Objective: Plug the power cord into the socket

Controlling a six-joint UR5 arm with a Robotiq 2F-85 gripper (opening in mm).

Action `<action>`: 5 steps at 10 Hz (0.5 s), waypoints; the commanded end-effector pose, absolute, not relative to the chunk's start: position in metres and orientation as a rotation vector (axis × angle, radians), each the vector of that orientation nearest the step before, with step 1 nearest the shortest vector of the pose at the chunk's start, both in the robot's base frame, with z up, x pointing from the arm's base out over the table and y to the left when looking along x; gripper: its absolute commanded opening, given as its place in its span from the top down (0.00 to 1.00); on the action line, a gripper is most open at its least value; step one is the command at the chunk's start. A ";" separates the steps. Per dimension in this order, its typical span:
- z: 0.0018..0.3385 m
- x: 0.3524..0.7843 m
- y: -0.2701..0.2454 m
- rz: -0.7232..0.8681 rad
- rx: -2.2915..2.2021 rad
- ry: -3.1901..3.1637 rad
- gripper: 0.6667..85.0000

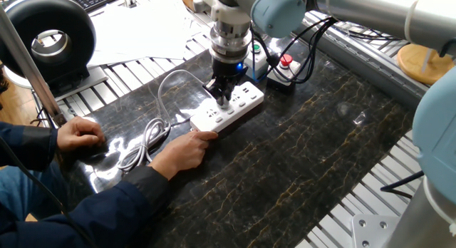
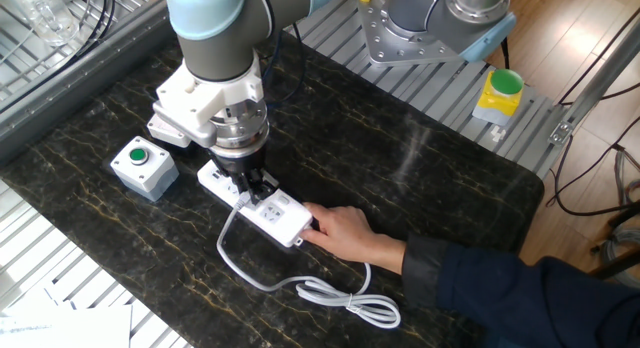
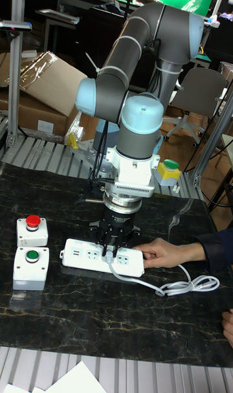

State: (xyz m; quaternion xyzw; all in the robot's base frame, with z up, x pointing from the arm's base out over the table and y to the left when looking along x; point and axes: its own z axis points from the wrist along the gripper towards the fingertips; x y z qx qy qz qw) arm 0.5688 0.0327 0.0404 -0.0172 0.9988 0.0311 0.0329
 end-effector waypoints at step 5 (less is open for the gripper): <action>0.057 0.572 0.023 0.114 -0.156 3.064 0.71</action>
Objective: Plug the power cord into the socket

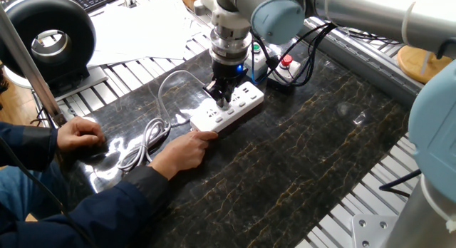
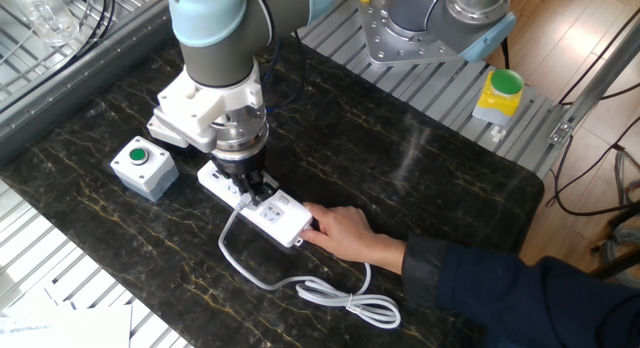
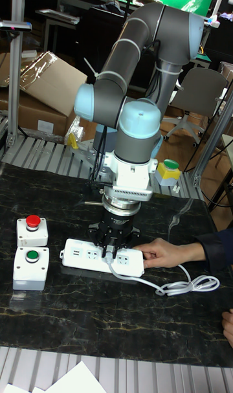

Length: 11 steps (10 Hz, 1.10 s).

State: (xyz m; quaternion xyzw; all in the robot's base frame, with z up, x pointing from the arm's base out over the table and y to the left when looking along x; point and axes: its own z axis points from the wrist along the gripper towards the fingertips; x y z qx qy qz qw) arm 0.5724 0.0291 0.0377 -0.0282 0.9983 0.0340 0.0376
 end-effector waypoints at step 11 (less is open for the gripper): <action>0.145 0.601 -0.010 0.148 -0.076 2.982 0.99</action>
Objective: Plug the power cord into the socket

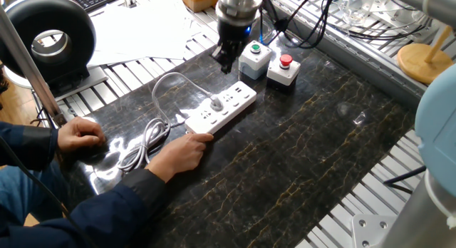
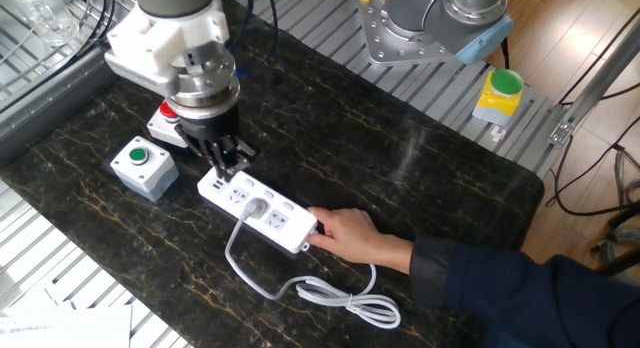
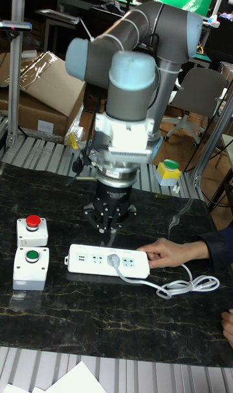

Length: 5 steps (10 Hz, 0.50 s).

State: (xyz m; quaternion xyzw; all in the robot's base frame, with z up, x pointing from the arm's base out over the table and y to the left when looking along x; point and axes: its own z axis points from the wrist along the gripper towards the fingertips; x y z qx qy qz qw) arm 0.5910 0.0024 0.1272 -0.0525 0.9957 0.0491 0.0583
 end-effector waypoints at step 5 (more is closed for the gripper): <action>0.145 0.600 -0.008 0.186 -0.052 2.979 0.99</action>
